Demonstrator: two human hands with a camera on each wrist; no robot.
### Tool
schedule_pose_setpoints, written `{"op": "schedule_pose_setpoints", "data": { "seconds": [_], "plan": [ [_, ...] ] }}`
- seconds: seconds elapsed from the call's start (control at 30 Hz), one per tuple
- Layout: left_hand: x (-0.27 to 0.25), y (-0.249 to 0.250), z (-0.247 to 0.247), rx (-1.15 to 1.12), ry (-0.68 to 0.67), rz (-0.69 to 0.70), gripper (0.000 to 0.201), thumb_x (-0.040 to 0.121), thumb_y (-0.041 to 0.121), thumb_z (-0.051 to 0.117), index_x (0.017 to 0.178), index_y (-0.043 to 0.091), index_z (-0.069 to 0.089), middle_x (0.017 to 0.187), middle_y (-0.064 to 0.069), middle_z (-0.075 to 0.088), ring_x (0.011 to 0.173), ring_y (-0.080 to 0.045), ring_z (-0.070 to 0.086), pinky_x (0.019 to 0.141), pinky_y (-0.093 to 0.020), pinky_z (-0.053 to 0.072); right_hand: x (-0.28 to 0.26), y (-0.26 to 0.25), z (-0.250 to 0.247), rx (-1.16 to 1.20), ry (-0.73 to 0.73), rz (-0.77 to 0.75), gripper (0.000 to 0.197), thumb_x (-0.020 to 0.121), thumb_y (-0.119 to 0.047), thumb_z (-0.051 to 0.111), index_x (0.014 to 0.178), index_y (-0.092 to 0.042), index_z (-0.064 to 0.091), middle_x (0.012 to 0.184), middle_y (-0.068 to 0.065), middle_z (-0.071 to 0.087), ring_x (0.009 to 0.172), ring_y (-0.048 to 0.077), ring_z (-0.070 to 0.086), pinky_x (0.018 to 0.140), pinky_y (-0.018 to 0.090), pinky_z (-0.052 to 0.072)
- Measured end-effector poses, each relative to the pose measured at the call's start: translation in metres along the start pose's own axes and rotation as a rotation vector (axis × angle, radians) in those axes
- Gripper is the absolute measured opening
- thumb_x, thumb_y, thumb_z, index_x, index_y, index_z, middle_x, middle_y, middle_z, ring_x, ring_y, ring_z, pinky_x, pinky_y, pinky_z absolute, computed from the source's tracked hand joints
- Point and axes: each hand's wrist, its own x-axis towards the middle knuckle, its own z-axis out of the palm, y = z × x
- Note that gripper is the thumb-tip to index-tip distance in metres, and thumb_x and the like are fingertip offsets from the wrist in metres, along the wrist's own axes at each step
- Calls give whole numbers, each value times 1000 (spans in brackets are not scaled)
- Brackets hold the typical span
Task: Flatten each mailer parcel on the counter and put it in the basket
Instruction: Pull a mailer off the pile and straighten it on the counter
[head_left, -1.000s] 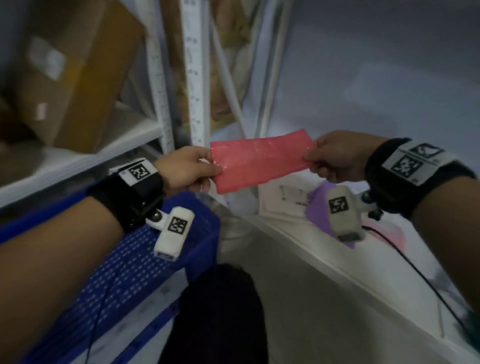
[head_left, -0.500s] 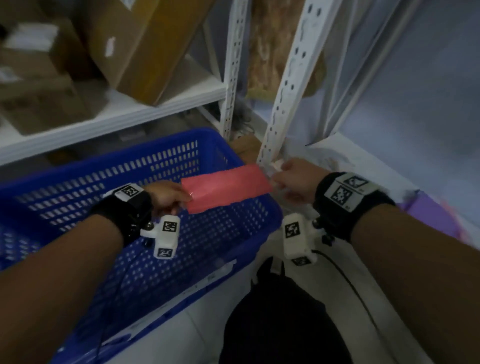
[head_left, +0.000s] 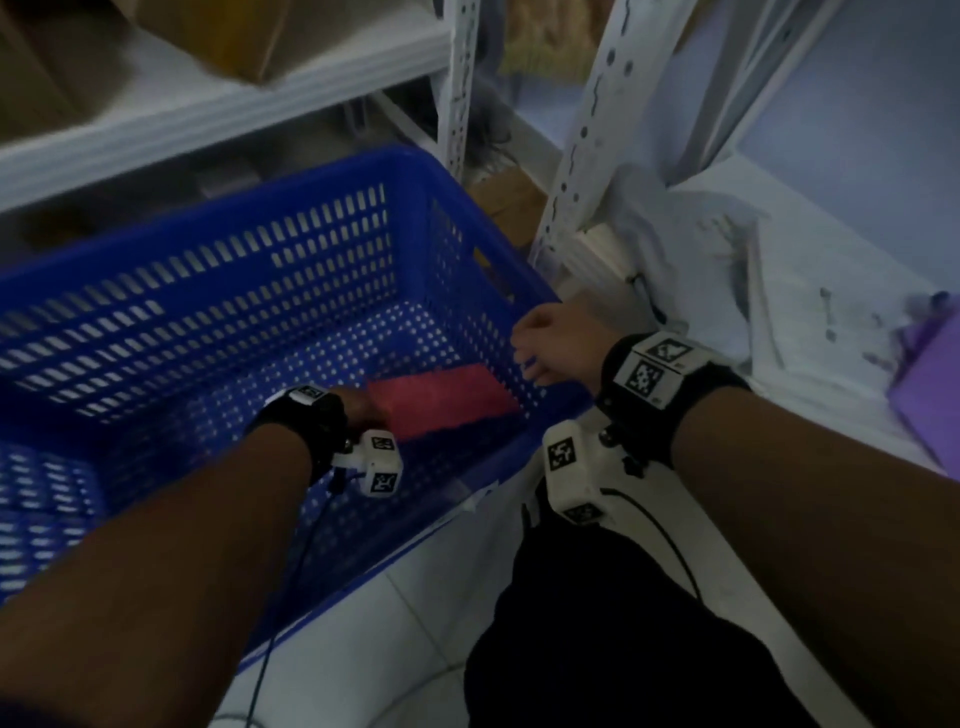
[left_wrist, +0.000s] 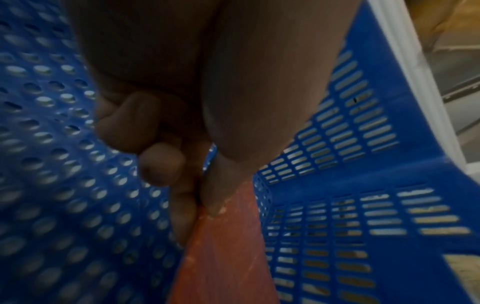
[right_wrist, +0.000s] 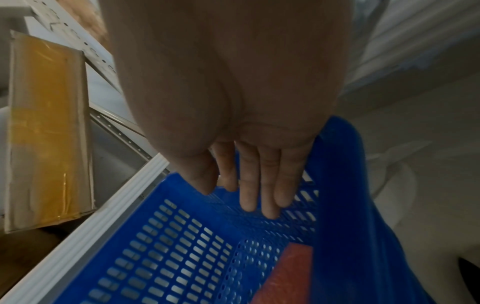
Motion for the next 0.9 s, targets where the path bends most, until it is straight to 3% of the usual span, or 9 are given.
{"op": "schedule_pose_setpoints", "data": {
  "seconds": [0.07,0.17,0.27,0.3,0.4,0.47,0.57,0.67,0.9],
  "plan": [
    [19,-3,10,53,1,-10,16,90,27,64,100,15,61,97,-5,56,89,-20,52,77,-29,41,5,5,-2,17,-3,-2,17,103,-20,48,101,-6,57,109,20,63,88,27,57,92,43,52],
    [14,0,20,-32,-48,-93,38,90,28,67,113,-2,64,86,-9,65,83,-30,64,69,-37,50,9,9,-4,57,-6,-20,12,103,-17,48,97,-7,53,101,18,59,86,27,54,90,44,52],
    [8,6,23,-37,-75,-154,41,96,25,58,122,-6,56,113,-18,63,101,-32,61,72,-36,42,10,9,-6,76,21,-47,13,101,-18,50,97,-8,56,102,17,62,85,27,57,85,42,53],
    [7,9,20,-34,-61,-147,42,97,25,57,124,-7,56,118,-20,62,94,-31,62,75,-36,43,9,8,-8,79,27,-54,13,101,-19,51,99,-8,58,104,17,64,85,26,58,85,42,54],
    [3,24,2,-28,-6,-50,39,97,27,57,120,-5,61,113,-19,66,72,-25,58,69,-36,50,1,4,-19,73,38,-72,15,100,-22,52,103,-10,60,106,13,67,85,24,60,88,42,55],
    [-14,49,-14,-40,1,28,34,97,30,56,113,1,64,107,-15,68,72,-27,60,60,-33,50,-14,-2,-30,74,64,-97,15,99,-21,51,101,-9,60,102,13,66,82,24,59,81,39,54],
    [-54,98,-31,30,18,176,27,97,30,54,99,5,65,103,-14,68,79,-31,64,71,-39,56,-39,-10,-48,56,136,-132,18,97,-20,52,101,-6,62,98,12,67,81,26,61,75,35,53],
    [-99,148,-36,83,59,331,28,96,31,55,98,5,65,93,-11,71,68,-29,65,58,-31,52,-75,-9,-75,12,214,-169,24,94,-18,53,103,-1,66,101,18,69,84,30,64,82,42,55],
    [-236,278,-1,499,34,703,21,91,25,59,74,15,66,72,-3,67,57,-22,63,43,-21,44,-180,42,-150,31,415,-170,23,92,-16,54,91,4,64,88,15,58,77,25,53,68,33,44]
  ]
}}
